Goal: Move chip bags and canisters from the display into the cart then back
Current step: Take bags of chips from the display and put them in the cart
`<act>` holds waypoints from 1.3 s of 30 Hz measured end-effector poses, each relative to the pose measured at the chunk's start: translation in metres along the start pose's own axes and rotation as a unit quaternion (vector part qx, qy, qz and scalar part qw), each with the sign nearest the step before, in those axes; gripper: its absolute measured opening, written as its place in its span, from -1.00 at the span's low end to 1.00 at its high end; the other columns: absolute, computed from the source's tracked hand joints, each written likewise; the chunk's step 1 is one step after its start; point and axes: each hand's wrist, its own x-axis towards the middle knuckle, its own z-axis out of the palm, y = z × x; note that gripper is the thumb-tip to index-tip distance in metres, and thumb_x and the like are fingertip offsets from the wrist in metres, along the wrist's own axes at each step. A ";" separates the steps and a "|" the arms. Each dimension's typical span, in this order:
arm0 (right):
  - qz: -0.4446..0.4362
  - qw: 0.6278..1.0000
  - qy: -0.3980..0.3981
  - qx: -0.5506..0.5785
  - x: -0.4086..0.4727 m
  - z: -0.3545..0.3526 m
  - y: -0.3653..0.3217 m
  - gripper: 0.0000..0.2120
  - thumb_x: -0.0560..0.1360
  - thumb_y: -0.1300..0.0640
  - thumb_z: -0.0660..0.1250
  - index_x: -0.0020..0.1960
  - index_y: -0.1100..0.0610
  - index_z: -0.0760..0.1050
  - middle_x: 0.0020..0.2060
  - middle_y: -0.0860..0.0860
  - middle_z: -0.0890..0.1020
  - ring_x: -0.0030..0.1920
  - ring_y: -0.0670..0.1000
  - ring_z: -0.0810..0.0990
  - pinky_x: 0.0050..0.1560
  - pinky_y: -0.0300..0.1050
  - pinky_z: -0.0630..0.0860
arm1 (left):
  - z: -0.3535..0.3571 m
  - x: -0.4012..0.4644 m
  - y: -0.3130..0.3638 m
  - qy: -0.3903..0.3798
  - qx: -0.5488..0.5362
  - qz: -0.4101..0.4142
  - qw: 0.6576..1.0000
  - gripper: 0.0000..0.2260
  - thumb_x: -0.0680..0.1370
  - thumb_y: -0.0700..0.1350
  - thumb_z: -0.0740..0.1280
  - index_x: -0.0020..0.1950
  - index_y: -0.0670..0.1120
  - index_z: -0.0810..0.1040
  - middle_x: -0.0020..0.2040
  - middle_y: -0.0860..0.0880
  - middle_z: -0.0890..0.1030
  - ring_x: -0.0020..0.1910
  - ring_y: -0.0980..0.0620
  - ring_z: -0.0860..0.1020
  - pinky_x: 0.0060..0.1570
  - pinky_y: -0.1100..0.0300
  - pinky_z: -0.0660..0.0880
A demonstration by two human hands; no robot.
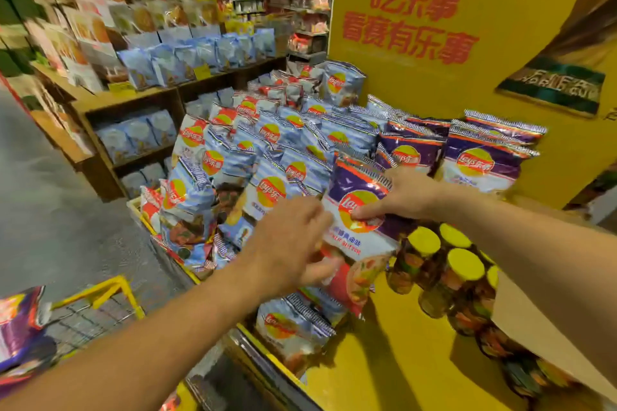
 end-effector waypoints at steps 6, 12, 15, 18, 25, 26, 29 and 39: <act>-0.001 0.995 -0.097 -0.002 0.042 0.069 0.021 -0.38 0.37 -0.30 0.45 0.15 0.17 0.46 0.08 0.04 0.49 0.04 0.05 0.49 0.05 -0.08 0.47 | 0.073 -0.021 0.006 -0.194 0.097 0.080 0.973 -0.59 0.43 0.17 0.36 0.13 -0.04 0.39 0.30 -0.17 0.43 0.02 -0.15 0.42 -0.11 -0.03 0.45; -0.127 0.992 0.016 -0.022 0.057 0.064 0.049 -0.70 0.59 -0.10 0.29 -0.08 0.10 0.64 0.36 0.05 0.38 0.36 0.03 0.39 0.34 0.01 0.33 | 0.086 -0.042 -0.012 -0.207 0.130 0.039 0.969 -0.69 0.47 0.09 0.23 0.12 -0.04 0.46 0.05 -0.10 0.50 -0.06 -0.14 0.47 -0.16 -0.02 0.44; -0.191 0.976 0.029 -0.096 0.061 0.072 0.042 -0.84 0.58 0.06 0.30 -0.03 0.11 0.61 0.18 0.07 0.51 0.25 0.13 0.48 0.24 0.09 0.43 | 0.079 -0.039 -0.005 -0.176 0.131 0.115 0.969 -0.77 0.51 -0.10 0.18 0.12 -0.07 0.49 0.07 -0.11 0.54 -0.01 -0.15 0.51 -0.04 -0.01 0.46; -0.190 0.967 0.004 -0.170 0.064 0.072 0.032 -0.84 0.57 0.10 0.23 0.02 0.05 0.58 0.15 0.01 0.53 0.22 0.13 0.48 0.17 0.05 0.44 | 0.080 -0.038 0.002 -0.248 0.139 0.220 0.933 -0.68 0.50 -0.16 0.08 0.19 -0.08 0.48 0.15 -0.09 0.51 0.13 -0.15 0.48 0.08 0.00 0.49; -0.167 0.976 0.082 -0.115 0.045 0.055 0.024 -0.83 0.54 0.13 0.26 -0.04 0.01 0.64 0.11 0.02 0.48 0.12 0.11 0.51 0.15 0.06 0.48 | 0.072 -0.048 -0.010 -0.292 0.135 0.181 0.929 -0.70 0.53 -0.08 0.31 0.24 -0.12 0.50 0.23 -0.12 0.52 0.32 -0.19 0.43 0.32 -0.06 0.41; -0.165 0.976 0.094 -0.103 0.041 0.054 0.021 -0.84 0.54 0.14 0.26 -0.04 0.04 0.63 0.01 -0.01 0.50 0.02 0.09 0.53 0.06 0.03 0.50 | 0.069 -0.049 -0.011 -0.288 0.128 0.177 0.932 -0.67 0.52 -0.06 0.34 0.25 -0.12 0.48 0.24 -0.12 0.51 0.31 -0.18 0.43 0.32 -0.05 0.41; -0.166 0.979 0.099 -0.066 0.028 0.052 0.006 -0.84 0.53 0.16 0.27 -0.05 0.06 0.64 -0.23 -0.12 0.51 -0.17 0.03 0.50 -0.13 -0.07 0.44 | 0.055 -0.058 -0.011 -0.267 0.108 0.156 0.945 -0.64 0.50 -0.03 0.35 0.26 -0.13 0.46 0.23 -0.12 0.50 0.25 -0.15 0.44 0.32 -0.03 0.41; -0.227 0.973 -0.032 -0.025 -0.015 0.087 -0.102 -0.85 0.55 0.18 0.29 -0.05 0.14 0.64 -0.34 -0.04 0.62 -0.41 -0.16 0.51 -0.40 -0.33 0.36 | -0.037 -0.121 -0.040 -0.204 0.063 -0.133 0.968 -0.68 0.55 -0.11 0.22 0.29 -0.14 0.44 0.19 -0.12 0.48 0.08 -0.14 0.47 0.11 -0.03 0.47</act>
